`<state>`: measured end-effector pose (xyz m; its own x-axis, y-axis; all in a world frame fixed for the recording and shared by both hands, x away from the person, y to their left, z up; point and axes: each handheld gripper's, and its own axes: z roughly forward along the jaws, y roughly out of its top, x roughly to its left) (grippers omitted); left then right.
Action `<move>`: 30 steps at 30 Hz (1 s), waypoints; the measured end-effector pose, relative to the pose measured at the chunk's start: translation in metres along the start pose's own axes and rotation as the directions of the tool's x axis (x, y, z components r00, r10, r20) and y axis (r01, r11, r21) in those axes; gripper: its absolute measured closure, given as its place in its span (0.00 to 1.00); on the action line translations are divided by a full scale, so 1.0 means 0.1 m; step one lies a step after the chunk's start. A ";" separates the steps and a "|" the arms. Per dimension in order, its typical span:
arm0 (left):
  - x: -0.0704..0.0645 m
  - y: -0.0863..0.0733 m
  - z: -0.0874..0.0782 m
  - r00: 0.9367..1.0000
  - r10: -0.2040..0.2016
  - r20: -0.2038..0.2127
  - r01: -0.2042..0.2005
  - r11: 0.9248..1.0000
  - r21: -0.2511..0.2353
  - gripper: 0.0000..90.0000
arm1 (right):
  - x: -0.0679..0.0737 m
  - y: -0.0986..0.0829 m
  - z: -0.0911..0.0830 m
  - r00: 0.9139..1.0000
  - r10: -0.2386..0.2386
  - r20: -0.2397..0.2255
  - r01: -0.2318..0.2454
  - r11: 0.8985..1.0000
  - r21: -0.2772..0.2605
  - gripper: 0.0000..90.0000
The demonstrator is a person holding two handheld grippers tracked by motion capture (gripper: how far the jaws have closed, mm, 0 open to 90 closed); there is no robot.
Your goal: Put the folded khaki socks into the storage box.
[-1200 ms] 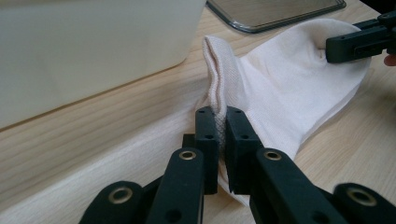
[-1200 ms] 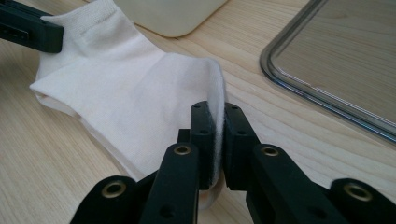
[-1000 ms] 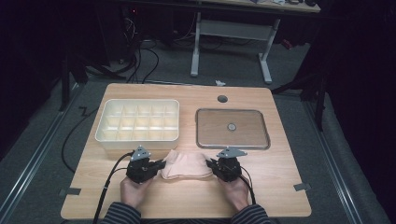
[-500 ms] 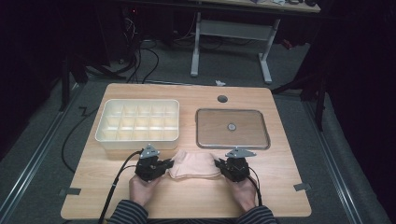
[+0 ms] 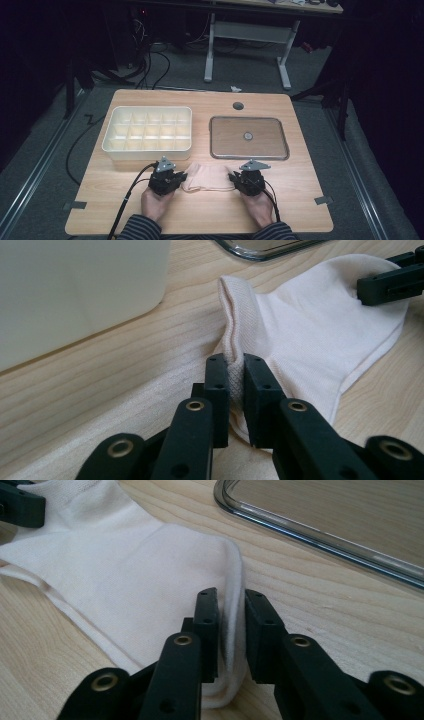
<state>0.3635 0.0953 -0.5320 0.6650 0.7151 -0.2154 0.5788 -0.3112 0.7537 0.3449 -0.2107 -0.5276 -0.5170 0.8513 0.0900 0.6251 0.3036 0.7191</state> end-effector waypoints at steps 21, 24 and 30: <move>-0.01 0.00 -0.09 0.999 -0.036 -0.031 0.035 0.999 -0.035 0.53 | -0.04 0.01 -0.20 0.998 0.042 0.050 -0.038 0.997 -0.072 0.55; 0.00 0.01 -0.13 0.998 -0.044 -0.038 0.043 0.999 -0.028 0.49 | -0.05 0.01 -0.28 0.998 0.051 0.037 -0.048 0.995 -0.089 0.54; 0.00 0.01 -0.12 0.997 -0.055 -0.049 0.054 0.998 -0.017 0.47 | 0.06 -0.01 -0.44 0.999 0.031 -0.020 -0.034 0.993 -0.117 0.69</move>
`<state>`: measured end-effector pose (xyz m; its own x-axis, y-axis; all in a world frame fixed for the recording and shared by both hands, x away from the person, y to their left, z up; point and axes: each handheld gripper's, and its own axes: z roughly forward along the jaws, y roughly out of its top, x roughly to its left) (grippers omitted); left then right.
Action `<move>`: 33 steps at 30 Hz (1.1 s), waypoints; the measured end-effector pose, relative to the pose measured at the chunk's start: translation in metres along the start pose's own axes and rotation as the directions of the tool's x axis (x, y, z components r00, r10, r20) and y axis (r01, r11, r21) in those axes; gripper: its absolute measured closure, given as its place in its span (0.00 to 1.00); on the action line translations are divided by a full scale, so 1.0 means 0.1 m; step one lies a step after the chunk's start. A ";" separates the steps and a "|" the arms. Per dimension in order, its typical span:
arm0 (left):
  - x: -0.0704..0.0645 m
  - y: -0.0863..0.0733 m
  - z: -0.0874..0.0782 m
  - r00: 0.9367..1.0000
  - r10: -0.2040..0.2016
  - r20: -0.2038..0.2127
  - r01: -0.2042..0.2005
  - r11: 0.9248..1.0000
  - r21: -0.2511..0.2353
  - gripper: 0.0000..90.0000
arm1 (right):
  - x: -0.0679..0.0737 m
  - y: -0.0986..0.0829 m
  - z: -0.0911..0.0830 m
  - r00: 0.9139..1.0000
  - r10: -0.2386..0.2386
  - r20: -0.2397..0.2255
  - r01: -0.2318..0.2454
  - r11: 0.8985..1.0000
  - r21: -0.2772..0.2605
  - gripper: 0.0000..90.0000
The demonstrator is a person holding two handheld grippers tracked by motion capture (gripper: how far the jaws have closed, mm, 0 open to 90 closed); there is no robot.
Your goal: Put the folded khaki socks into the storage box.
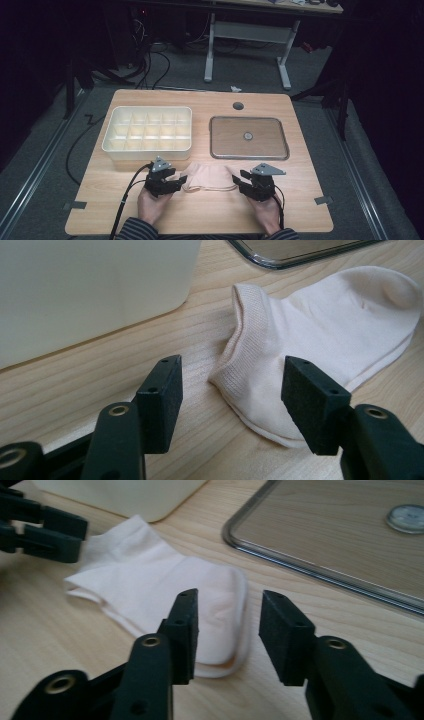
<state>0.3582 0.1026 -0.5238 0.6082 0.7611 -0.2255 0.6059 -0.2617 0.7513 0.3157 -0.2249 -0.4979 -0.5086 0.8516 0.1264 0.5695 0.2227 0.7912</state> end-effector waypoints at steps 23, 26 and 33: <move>0.04 -0.01 0.11 1.000 -0.011 -0.015 0.011 1.000 0.013 0.50 | 0.60 0.17 0.60 0.981 -0.128 -0.144 0.144 0.984 0.102 0.98; 0.03 -0.01 0.11 1.000 -0.011 -0.010 0.012 1.000 0.009 0.50 | 0.62 0.18 0.67 0.981 -0.125 -0.149 0.142 0.983 0.112 0.98; -0.03 0.01 0.12 1.000 0.009 -0.015 -0.009 1.000 0.017 0.51 | 0.64 0.15 0.76 0.980 -0.142 -0.138 0.160 0.978 0.136 0.98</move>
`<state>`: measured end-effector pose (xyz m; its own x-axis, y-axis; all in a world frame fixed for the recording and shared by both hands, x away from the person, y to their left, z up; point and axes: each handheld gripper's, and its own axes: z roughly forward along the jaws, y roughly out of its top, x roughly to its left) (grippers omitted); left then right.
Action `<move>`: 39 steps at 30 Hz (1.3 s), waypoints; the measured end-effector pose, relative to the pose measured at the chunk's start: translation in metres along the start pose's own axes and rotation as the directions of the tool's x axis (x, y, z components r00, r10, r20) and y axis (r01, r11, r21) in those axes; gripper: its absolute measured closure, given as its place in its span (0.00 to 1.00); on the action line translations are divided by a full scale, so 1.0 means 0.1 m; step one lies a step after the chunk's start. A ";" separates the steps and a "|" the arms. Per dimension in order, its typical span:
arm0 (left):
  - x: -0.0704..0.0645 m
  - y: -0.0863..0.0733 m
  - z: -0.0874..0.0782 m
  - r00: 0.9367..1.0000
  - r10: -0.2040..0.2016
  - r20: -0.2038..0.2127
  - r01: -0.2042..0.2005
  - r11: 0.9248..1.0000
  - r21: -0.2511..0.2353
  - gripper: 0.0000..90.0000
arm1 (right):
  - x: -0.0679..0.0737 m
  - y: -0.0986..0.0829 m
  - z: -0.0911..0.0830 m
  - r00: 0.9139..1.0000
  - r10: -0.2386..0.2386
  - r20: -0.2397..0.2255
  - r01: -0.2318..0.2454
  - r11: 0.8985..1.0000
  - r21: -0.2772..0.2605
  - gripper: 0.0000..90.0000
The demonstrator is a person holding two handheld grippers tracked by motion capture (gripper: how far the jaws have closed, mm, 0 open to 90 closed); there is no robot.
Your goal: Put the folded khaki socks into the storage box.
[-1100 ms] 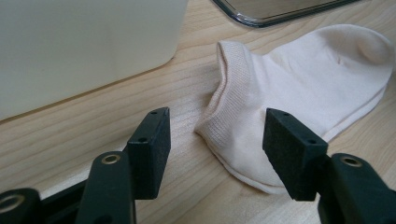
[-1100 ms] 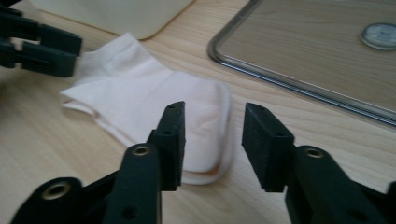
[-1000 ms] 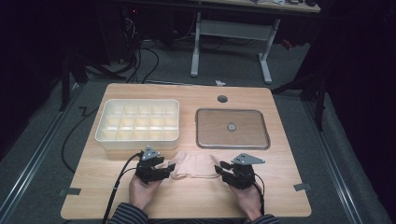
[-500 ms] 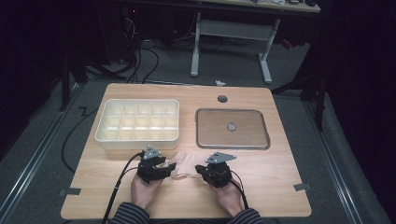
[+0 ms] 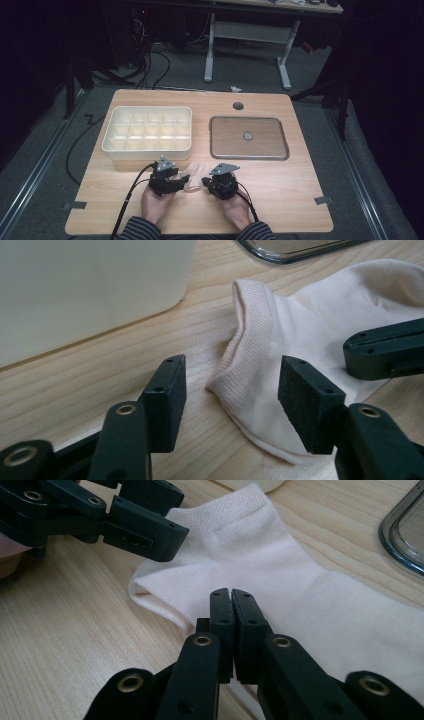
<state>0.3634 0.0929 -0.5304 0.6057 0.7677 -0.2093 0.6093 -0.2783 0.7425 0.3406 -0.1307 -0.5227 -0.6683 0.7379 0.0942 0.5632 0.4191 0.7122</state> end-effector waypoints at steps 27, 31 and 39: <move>-0.04 -0.02 0.05 0.999 0.013 0.042 -0.014 1.000 0.009 0.84 | 0.01 -0.04 0.02 1.000 -0.017 -0.001 0.017 1.000 0.014 0.99; -0.02 -0.02 0.05 0.998 0.007 0.063 -0.008 1.000 0.011 0.89 | 0.01 -0.05 0.02 1.000 -0.020 0.003 0.020 1.000 0.011 0.99; 0.02 0.01 -0.01 0.995 0.007 0.104 -0.007 1.000 -0.007 0.91 | 0.01 -0.05 0.02 1.000 -0.023 0.004 0.023 1.000 0.009 0.99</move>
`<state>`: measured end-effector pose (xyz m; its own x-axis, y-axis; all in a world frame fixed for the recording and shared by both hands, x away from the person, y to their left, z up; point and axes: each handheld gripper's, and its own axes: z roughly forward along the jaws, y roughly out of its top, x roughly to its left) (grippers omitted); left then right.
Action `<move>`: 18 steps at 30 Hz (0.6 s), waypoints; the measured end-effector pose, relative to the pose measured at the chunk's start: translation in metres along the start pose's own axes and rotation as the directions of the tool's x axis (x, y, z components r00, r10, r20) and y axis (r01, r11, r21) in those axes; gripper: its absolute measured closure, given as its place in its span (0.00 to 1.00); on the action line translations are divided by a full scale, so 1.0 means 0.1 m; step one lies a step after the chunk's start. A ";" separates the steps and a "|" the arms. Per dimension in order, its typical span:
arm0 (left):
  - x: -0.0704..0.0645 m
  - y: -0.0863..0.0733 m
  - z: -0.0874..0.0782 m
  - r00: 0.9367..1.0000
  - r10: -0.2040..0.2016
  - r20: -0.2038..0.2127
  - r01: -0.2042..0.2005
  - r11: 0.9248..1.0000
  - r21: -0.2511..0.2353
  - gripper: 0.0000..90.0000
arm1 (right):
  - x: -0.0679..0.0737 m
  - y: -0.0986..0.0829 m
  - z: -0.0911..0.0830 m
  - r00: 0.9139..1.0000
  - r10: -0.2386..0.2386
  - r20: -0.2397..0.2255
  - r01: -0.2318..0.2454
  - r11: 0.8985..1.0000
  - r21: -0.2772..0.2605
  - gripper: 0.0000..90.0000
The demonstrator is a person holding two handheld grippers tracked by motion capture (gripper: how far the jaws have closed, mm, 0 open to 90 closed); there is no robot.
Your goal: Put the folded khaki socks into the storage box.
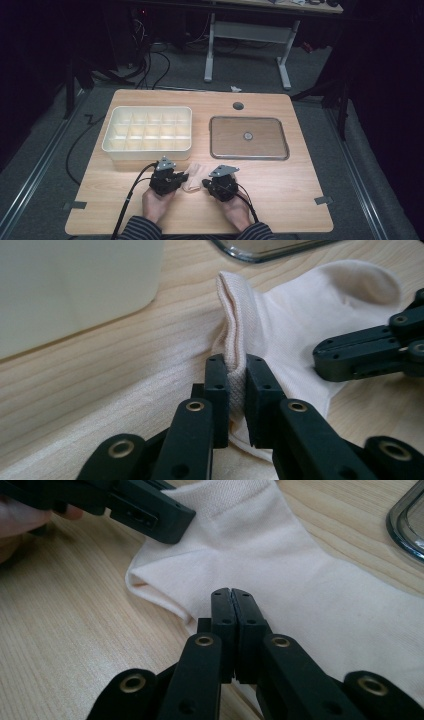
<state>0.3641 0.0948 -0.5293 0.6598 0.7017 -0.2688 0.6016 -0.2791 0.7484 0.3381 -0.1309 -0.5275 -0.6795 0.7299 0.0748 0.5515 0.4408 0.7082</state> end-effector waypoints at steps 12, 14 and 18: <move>-0.08 0.07 -0.16 0.998 0.018 0.055 -0.015 0.998 -0.057 0.91 | 0.00 0.01 0.00 1.000 0.009 -0.008 -0.009 1.000 0.011 1.00; -0.11 0.08 -0.17 0.998 0.034 0.054 -0.030 0.997 -0.066 0.91 | -0.01 0.01 0.00 1.000 0.015 -0.011 -0.014 1.000 0.011 1.00; -0.14 0.10 -0.19 0.997 0.042 0.066 -0.036 0.996 -0.083 0.91 | 0.00 0.03 0.01 1.000 0.005 -0.013 -0.005 1.000 0.017 1.00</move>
<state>0.3521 0.0945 -0.5063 0.7126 0.6447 -0.2769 0.5380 -0.2488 0.8054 0.3401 -0.1296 -0.5264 -0.6830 0.7251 0.0874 0.5629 0.4464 0.6956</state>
